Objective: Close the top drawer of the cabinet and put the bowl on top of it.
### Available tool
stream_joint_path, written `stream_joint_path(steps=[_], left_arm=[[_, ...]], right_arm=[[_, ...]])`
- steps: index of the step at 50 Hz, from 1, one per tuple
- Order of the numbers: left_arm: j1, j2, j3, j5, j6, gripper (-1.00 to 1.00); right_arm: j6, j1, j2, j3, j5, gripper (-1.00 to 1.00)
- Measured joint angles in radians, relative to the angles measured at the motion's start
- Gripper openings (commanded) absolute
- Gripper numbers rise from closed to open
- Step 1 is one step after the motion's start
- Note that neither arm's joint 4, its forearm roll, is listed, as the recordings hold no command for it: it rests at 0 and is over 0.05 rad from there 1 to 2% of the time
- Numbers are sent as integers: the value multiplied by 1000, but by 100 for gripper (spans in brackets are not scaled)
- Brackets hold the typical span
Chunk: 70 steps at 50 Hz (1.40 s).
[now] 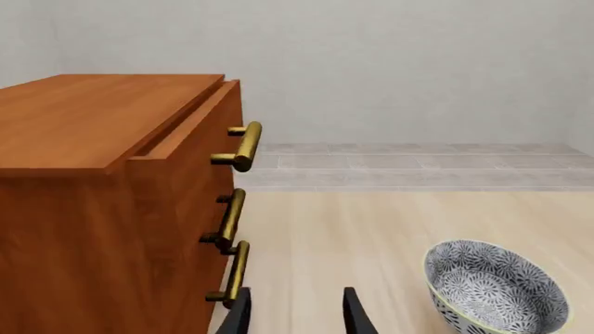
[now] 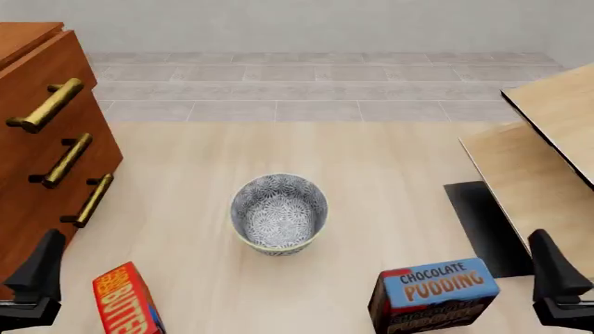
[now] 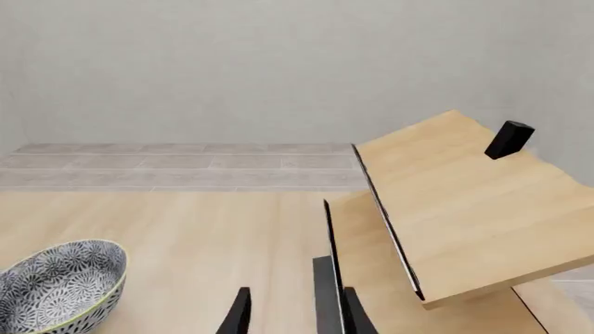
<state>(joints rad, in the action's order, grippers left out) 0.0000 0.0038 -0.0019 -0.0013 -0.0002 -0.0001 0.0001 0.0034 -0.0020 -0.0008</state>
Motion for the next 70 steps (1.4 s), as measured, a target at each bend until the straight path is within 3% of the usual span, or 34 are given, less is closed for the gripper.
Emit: stream_joint_path(steps=[23,36,52,70], left_arm=[[4,12,-9,-3,-9,100],[12,27,-126,80,-47,100],[-20,136,-279,137,-45,100],[-23,265,-384,135,-42,100]], right_arm=[[0,0,5,-5,1,100],[0,0,6,-6,2,100],[0,0,6,-6,2,100],[0,0,6,-6,2,100]])
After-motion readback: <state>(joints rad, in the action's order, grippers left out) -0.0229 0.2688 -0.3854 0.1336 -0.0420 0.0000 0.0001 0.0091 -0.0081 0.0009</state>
